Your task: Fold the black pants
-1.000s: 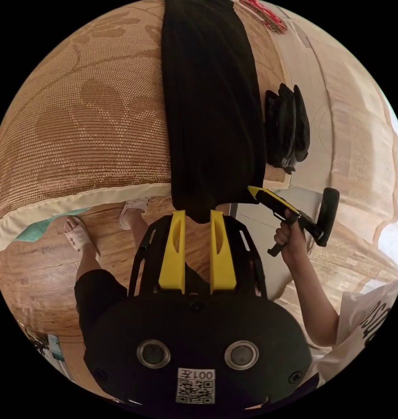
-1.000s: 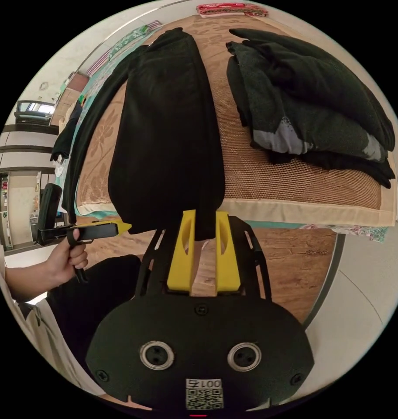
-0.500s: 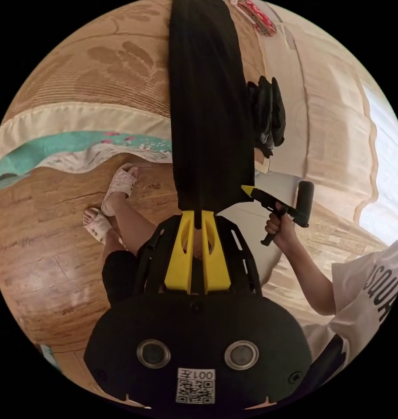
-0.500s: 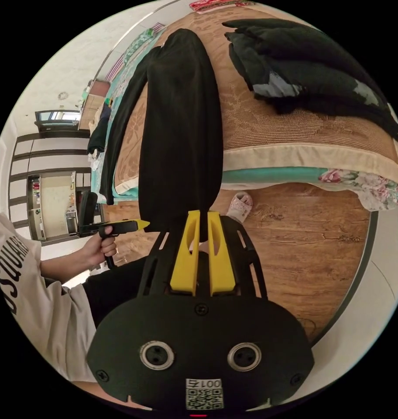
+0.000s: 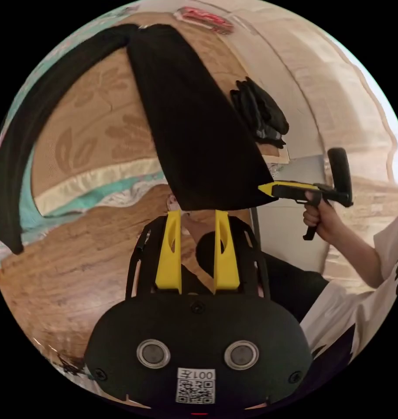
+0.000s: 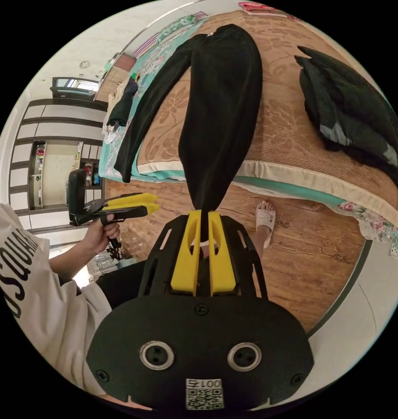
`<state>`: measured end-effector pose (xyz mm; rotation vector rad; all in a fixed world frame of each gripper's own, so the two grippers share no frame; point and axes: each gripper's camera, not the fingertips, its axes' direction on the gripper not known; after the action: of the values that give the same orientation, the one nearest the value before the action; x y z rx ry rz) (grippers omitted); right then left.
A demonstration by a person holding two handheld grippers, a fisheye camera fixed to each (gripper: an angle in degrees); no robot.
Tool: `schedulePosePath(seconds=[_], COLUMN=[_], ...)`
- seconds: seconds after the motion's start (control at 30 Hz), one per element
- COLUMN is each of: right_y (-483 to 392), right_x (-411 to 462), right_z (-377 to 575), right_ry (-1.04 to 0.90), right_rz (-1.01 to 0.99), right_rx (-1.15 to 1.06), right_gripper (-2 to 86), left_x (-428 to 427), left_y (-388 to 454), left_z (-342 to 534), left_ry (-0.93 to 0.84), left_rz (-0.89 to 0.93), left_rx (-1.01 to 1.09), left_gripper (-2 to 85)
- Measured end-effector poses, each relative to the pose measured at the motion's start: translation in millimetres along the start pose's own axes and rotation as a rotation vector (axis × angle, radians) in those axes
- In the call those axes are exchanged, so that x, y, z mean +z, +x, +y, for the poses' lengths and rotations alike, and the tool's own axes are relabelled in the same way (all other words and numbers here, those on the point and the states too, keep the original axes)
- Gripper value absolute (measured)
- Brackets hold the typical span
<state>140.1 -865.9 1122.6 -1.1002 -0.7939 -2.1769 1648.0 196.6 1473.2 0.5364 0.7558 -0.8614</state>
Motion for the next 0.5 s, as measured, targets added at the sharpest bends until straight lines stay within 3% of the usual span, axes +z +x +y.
schedulePosePath(seconds=[0.23,0.37,0.5], right_y=[-2,-4,-4], right_x=[-35,-54,-59], right_z=[-23,-34,-38], right_ry=[0.063,0.06,0.077], right_rz=[-0.357,-0.351,-0.491], right_rx=[0.099,0.103,0.181], right_gripper=[1.5,1.4,1.2], left_x=[46,72,84], left_y=[129,168,189], left_z=[26,45,55], left_ry=[0.047,0.104,0.143], left_rz=[-0.106,-0.29,-0.401], left_rx=[0.356,0.333,0.298], left_gripper=[11.6,11.6,10.8])
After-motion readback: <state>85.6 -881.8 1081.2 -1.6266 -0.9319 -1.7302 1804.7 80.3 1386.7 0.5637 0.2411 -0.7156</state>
